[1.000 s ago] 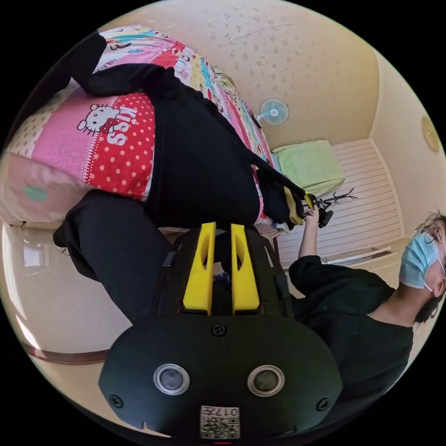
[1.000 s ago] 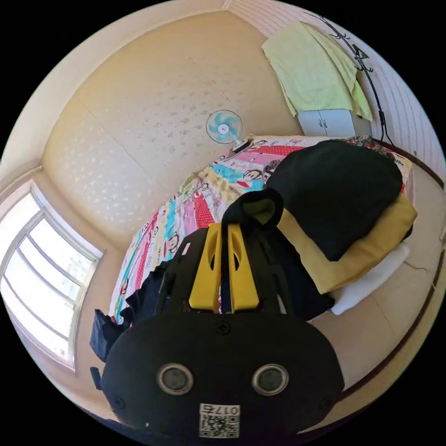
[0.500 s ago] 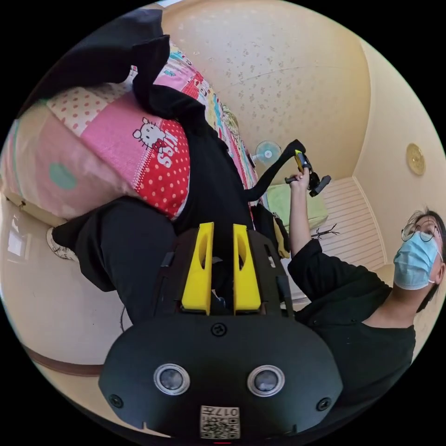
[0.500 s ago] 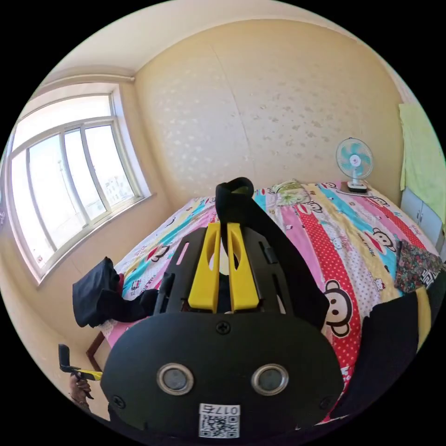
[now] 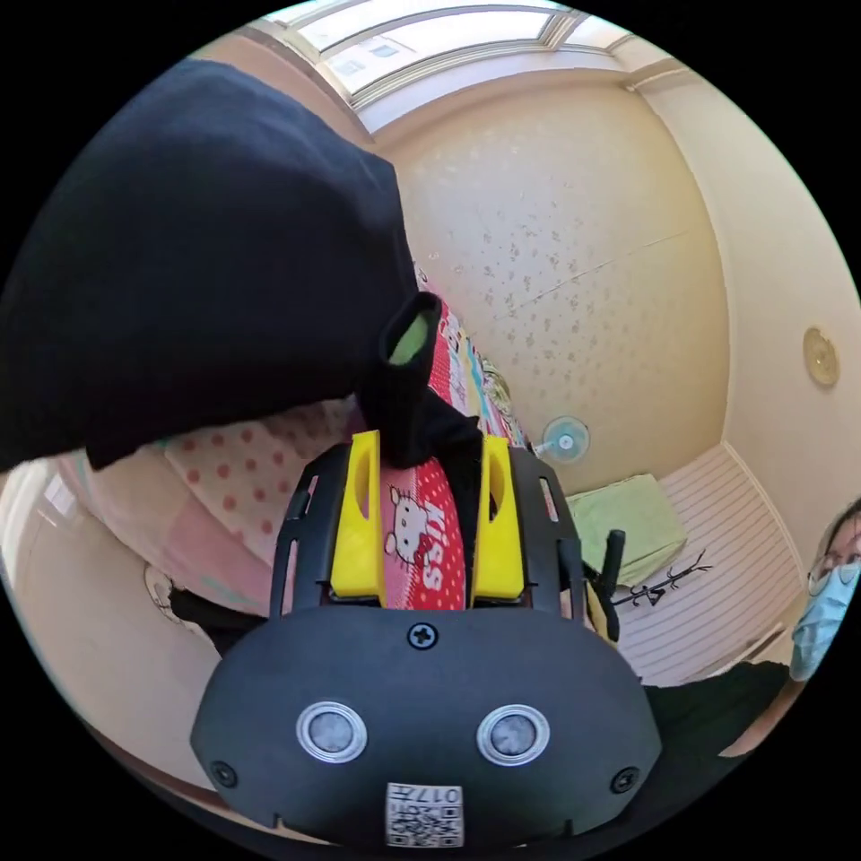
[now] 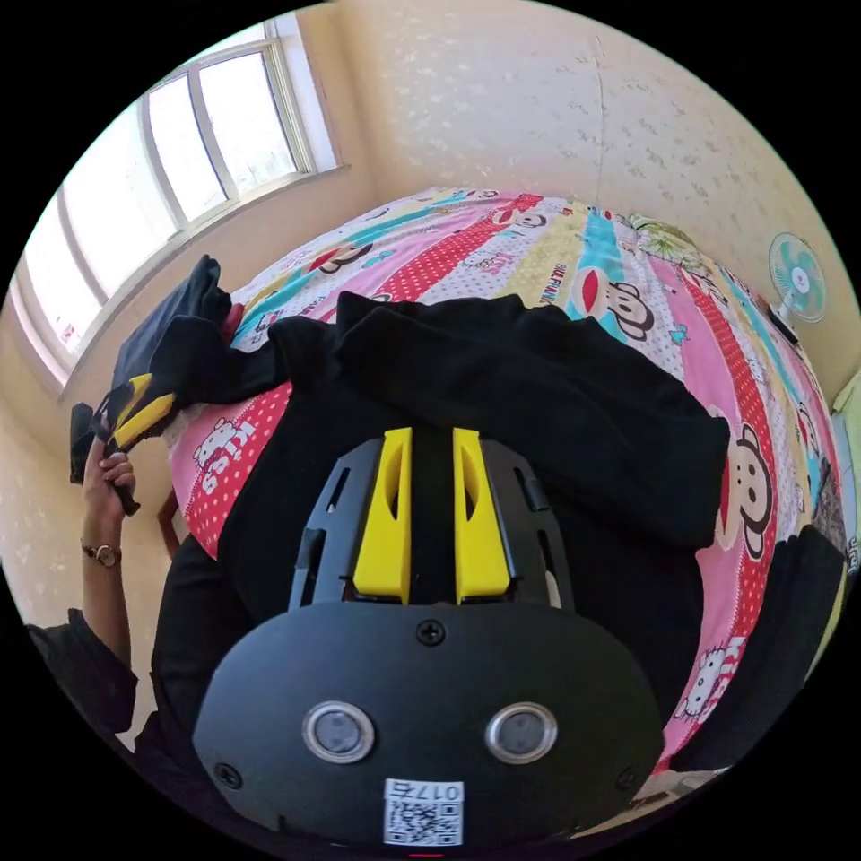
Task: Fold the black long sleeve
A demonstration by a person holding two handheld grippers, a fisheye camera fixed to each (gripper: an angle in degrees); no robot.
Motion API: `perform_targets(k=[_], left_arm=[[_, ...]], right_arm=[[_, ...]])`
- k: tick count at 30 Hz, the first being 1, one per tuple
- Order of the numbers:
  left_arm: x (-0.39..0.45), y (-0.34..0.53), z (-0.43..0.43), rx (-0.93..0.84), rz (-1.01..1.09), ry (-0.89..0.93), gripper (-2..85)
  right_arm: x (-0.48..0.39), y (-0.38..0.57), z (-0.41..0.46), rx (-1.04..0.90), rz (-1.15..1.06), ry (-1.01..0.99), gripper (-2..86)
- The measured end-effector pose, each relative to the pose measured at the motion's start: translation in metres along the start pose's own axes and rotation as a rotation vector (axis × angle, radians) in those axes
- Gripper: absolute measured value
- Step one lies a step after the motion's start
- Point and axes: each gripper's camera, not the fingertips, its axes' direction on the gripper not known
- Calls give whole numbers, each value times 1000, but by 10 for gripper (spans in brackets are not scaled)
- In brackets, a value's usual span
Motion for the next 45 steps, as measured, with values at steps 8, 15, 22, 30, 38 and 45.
perform_targets(k=[8, 15, 22, 30, 38, 45], left_arm=[[32, 22, 5, 304, 133, 96, 32], [130, -2, -36, 388, 317, 54, 25], [295, 36, 146, 56, 666, 224, 32], [355, 212, 455, -608, 742, 310, 74], [272, 279, 393, -608, 655, 97, 110], [155, 285, 231, -348, 329, -187, 138]], right_arm=[[114, 75, -22, -90, 177, 163, 32], [124, 119, -2, -55, 171, 154, 9], [108, 125, 11, -34, 106, 284, 4], [156, 136, 3, -3, 217, 33, 3], [169, 140, 1, 5, 217, 14, 3], [184, 141, -9, 13, 235, -27, 10]])
